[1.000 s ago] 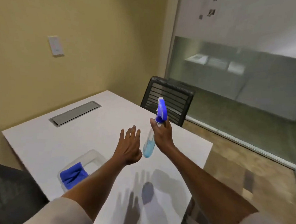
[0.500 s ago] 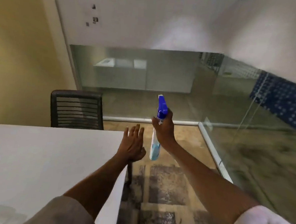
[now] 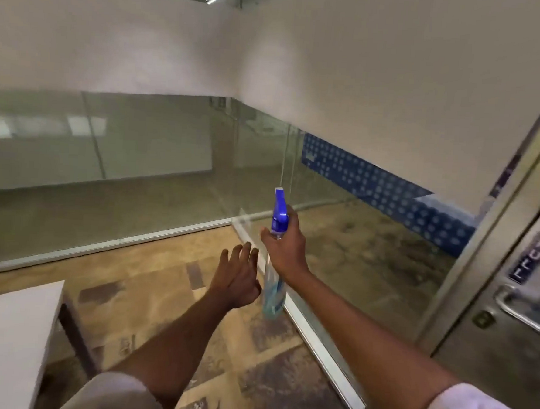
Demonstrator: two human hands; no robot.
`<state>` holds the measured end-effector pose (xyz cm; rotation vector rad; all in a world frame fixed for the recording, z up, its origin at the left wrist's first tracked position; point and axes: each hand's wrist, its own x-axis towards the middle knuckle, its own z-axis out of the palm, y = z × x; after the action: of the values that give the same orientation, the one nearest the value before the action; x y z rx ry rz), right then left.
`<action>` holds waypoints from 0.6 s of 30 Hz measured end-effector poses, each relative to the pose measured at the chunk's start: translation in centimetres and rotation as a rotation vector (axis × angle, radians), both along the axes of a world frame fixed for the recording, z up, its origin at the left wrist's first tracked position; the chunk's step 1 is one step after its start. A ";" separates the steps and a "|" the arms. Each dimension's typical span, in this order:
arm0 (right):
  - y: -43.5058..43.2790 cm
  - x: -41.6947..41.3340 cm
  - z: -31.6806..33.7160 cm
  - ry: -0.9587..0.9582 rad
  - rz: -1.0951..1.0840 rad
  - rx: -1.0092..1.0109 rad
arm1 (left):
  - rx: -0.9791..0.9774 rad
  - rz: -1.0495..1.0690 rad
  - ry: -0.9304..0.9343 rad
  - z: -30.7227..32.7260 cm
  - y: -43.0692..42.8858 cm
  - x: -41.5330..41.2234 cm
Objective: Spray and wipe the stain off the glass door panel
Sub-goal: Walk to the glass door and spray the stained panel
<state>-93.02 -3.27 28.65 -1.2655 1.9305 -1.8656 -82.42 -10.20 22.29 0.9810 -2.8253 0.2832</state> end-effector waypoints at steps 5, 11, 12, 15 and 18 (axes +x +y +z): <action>6.2 -8.2 1.2 0.031 -0.239 -0.006 | -0.072 -0.206 0.014 1.4 3.3 -9.8; 11.5 -15.2 3.1 -0.049 -0.459 -0.002 | -0.123 -0.428 0.035 4.2 6.7 -19.3; 12.3 -15.9 3.4 -0.047 -0.489 0.006 | -0.133 -0.470 0.047 4.7 7.2 -20.6; 14.9 -17.6 4.8 -0.006 -0.607 0.015 | -0.178 -0.580 0.080 6.4 8.6 -24.5; 18.0 -18.9 6.3 0.029 -0.667 -0.020 | -0.255 -0.666 0.109 8.4 10.5 -28.2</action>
<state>-111.89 14.74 34.93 -0.6856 2.5727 -2.1390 -110.62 0.32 30.71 -0.0131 -2.7286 0.4648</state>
